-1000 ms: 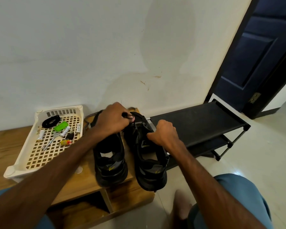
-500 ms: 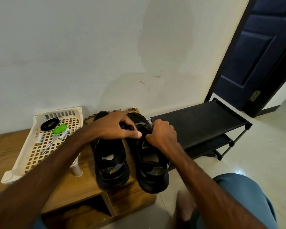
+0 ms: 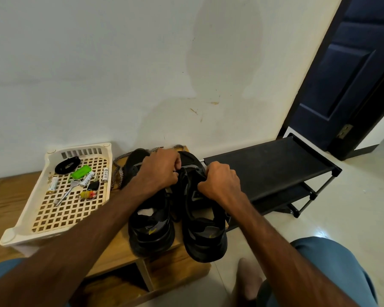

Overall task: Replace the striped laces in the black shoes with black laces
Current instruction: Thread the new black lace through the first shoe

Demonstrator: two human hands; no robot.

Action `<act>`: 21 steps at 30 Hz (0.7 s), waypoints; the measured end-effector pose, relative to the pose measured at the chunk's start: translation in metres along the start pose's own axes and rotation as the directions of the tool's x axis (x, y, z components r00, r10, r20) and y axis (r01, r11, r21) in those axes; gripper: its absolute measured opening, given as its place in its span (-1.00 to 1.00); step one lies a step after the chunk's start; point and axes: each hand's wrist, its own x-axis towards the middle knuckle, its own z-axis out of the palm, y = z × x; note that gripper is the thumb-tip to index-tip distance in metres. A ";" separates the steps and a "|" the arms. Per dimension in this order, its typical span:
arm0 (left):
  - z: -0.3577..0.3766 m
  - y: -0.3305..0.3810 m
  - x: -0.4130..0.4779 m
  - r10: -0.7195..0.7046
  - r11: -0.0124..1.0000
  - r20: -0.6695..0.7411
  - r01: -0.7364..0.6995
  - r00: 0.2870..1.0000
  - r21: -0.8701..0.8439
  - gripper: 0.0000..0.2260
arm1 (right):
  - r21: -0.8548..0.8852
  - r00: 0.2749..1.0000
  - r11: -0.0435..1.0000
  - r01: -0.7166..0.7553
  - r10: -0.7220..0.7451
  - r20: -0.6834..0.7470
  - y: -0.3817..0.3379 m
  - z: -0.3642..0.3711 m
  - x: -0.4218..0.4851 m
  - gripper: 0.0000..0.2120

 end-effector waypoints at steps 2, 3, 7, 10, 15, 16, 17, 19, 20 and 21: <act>0.003 0.002 0.002 0.002 1.000 -0.039 -0.001 0.999 0.025 -0.86 | 0.007 1.000 1.000 -0.006 0.006 0.009 -0.001 -0.002 -0.001 -0.81; 0.003 0.003 0.002 0.016 1.000 -0.043 -0.015 0.999 0.027 -0.86 | 0.009 1.000 1.000 -0.006 0.006 0.013 -0.001 -0.002 -0.002 -0.81; 0.000 0.001 0.004 0.074 0.988 -0.024 -0.070 0.997 0.134 -0.90 | 0.012 1.000 1.000 -0.006 0.006 0.014 -0.002 -0.005 -0.003 -0.80; -0.013 0.003 0.006 0.012 0.992 0.057 -0.005 0.998 -0.128 -0.68 | 0.023 1.000 1.000 0.000 0.000 0.027 -0.004 -0.007 -0.005 -0.77; -0.067 0.012 0.002 -0.008 0.377 -0.007 -0.003 1.000 -0.926 -0.77 | 0.108 0.998 0.992 0.062 -0.060 -0.020 -0.004 -0.014 -0.007 -0.79; -0.075 0.012 0.000 0.028 0.242 -0.018 -0.024 0.999 -0.970 -0.81 | 0.200 0.987 0.971 0.133 -0.112 -0.114 -0.008 -0.018 -0.007 -0.82; -0.079 0.014 -0.001 0.060 0.167 -0.033 -0.043 0.998 -0.985 -0.83 | 0.310 0.962 0.923 0.226 -0.161 -0.220 -0.013 -0.023 -0.009 -0.83; -0.078 0.021 -0.004 0.074 0.171 -0.043 -0.055 0.996 -0.984 -0.78 | 0.590 0.929 0.725 0.354 -0.201 -0.311 -0.027 -0.035 -0.014 -0.74; -0.074 0.025 -0.006 0.062 0.200 -0.040 -0.052 0.997 -0.979 -0.74 | 0.739 0.942 0.585 0.334 -0.202 -0.266 -0.032 -0.039 -0.016 -0.68; -0.071 0.029 -0.007 0.043 0.215 -0.038 -0.046 0.998 -0.975 -0.71 | 0.854 0.959 0.448 0.264 -0.218 -0.182 -0.036 -0.042 -0.017 -0.65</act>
